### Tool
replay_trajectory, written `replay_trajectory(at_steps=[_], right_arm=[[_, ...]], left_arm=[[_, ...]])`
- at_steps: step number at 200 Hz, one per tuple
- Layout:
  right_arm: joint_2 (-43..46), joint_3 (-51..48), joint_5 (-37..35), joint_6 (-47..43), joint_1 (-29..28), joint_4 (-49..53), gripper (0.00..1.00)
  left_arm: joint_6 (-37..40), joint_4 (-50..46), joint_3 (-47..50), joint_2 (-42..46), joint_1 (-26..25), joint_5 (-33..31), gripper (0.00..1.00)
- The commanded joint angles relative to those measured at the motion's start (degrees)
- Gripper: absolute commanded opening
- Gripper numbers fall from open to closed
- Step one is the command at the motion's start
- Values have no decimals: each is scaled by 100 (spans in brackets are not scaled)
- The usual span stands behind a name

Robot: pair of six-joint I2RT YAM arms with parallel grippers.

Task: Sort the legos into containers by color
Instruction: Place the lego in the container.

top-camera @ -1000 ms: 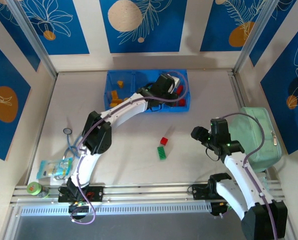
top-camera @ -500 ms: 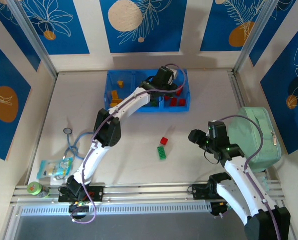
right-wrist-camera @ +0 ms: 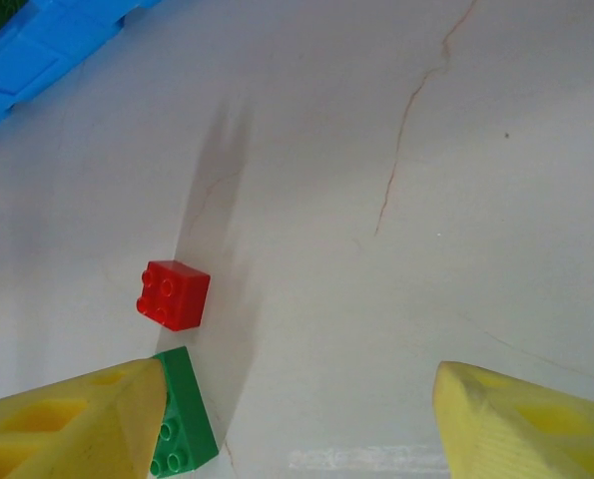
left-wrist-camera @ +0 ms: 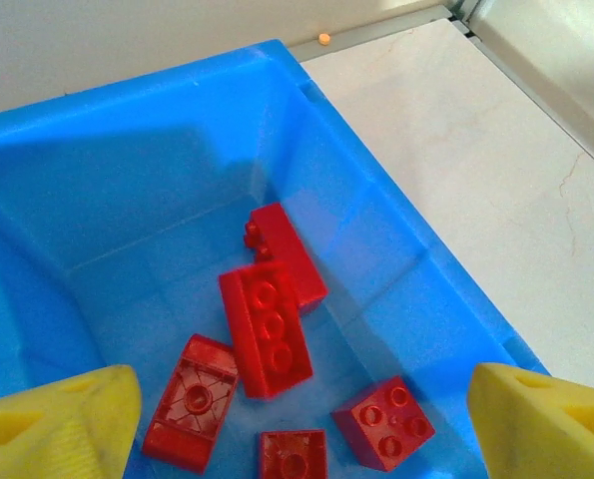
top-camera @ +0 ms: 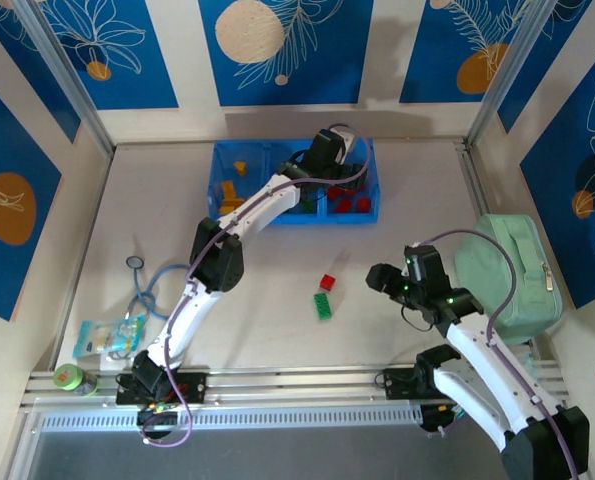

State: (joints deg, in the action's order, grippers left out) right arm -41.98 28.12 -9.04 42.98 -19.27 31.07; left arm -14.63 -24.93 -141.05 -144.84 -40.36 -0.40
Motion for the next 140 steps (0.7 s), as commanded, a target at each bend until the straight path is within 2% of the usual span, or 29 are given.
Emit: replay_trajectory(at_steps=[1, 88, 140], right_arm=[[-108, 118, -120, -116, -199, -45, 74], [-1788, 947, -340, -401, -1103, -219, 74], [-3255, 1697, -598, -251, -1645, -179, 72]], left_arm=[[111, 41, 176, 725, 3, 106, 85], [-42, 2235, 4968, 4124, -39, 59, 85], [-272, 2689, 7253, 5522, -118, -254, 85]])
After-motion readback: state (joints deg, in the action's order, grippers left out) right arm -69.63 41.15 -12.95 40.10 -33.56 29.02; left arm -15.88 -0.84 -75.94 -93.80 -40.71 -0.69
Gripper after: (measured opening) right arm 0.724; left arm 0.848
